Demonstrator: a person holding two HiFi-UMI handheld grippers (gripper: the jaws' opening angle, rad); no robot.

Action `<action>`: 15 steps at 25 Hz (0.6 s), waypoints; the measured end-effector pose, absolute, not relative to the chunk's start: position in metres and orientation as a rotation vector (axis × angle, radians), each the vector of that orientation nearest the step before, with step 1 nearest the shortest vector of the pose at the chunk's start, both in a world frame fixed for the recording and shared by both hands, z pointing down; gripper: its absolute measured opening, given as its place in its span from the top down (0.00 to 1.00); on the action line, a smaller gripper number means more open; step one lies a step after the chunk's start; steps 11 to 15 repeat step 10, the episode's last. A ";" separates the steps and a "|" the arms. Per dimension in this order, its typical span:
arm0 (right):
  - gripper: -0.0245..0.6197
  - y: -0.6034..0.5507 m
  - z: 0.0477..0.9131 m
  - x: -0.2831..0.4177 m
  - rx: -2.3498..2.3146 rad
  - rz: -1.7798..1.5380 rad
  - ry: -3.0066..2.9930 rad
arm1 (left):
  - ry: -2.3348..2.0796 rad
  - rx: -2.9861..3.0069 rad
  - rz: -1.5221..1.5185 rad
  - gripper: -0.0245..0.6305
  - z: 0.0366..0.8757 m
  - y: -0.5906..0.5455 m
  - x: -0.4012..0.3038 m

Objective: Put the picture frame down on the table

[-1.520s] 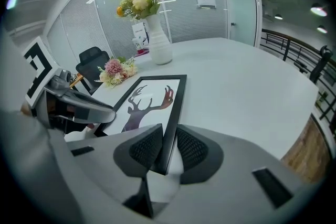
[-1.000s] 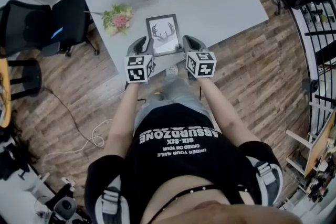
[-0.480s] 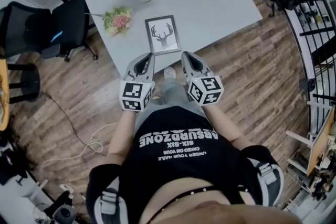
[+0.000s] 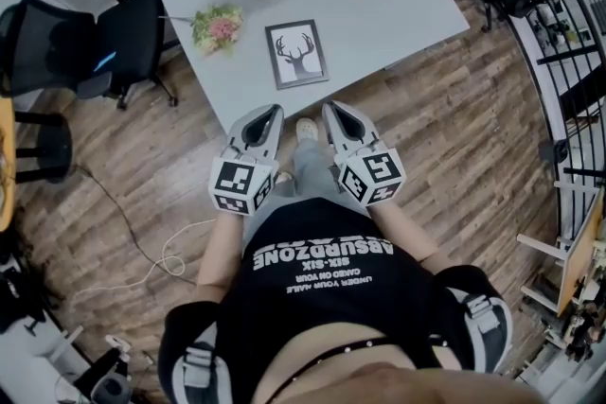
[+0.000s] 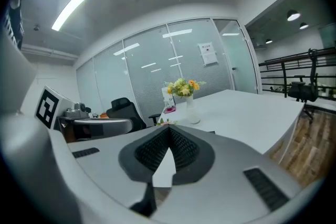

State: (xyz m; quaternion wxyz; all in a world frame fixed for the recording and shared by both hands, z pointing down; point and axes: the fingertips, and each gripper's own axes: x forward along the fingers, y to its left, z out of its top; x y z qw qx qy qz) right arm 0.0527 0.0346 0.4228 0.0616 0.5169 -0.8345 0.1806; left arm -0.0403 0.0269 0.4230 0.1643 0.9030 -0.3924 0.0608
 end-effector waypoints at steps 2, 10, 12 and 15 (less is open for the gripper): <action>0.94 0.045 0.416 0.046 1.550 0.530 -2.576 | -1.106 2.577 0.127 0.93 0.415 0.036 -0.041; 0.94 0.080 0.418 0.034 1.514 0.553 -2.582 | -1.059 2.655 0.101 0.93 0.399 0.073 -0.040; 0.94 0.080 0.418 0.034 1.514 0.553 -2.582 | -1.059 2.655 0.101 0.93 0.399 0.073 -0.040; 0.94 0.080 0.418 0.034 1.514 0.553 -2.582 | -1.059 2.655 0.101 0.93 0.399 0.073 -0.040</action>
